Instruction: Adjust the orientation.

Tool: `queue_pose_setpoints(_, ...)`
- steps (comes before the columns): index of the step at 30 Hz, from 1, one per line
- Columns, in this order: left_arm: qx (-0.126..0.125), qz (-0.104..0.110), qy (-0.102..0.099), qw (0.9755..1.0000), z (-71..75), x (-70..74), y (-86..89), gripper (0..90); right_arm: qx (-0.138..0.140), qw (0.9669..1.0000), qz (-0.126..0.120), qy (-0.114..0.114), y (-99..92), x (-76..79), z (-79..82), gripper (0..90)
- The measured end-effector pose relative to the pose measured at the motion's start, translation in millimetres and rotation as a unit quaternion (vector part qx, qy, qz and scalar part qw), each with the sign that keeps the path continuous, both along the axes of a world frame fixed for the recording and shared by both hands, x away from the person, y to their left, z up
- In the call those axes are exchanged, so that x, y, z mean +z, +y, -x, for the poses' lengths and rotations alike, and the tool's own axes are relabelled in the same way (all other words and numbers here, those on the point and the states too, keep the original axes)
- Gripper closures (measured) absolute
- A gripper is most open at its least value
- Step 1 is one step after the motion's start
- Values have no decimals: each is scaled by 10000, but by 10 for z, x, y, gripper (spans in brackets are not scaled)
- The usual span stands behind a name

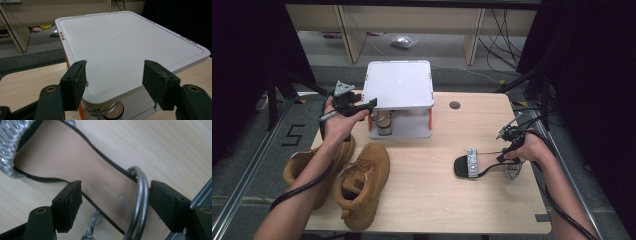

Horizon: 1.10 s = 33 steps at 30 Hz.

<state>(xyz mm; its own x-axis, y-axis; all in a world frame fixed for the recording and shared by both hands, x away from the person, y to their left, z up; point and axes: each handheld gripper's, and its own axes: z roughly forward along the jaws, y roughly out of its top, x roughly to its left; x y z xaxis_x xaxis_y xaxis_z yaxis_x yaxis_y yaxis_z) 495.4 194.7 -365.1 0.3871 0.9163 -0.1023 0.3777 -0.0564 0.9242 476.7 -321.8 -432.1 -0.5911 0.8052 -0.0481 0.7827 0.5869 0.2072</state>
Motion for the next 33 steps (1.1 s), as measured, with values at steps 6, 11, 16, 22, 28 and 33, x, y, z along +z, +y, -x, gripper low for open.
queue_pose_setpoints(6, -17, 6, 50, 10000, -4, -20, -4, 353, 228, 9997, 48, 35, -4, 0, -41, 269)
queue_pose_setpoints(11, 5, 9, 39, 10000, -2, -17, 14, 353, 256, 9995, 176, -102, -37, -17, -96, 264)
queue_pose_setpoints(16, 26, -11, 49, 10000, -5, -20, 33, 353, 257, 9995, 185, -46, -28, -49, -107, 256)
queue_pose_setpoints(22, 3, -7, 54, 10000, -5, -28, 16, 353, 675, 9976, 126, -9, -42, -63, -114, 239)
queue_pose_setpoints(28, 13, 0, 50, 10000, -9, -30, 10, 353, 740, 9972, 110, 53, -18, -102, -99, 190)
queue_pose_setpoints(33, -11, -19, 67, 10000, -4, -33, 5, 353, 736, 9972, 16, 124, -3, -186, -113, 147)
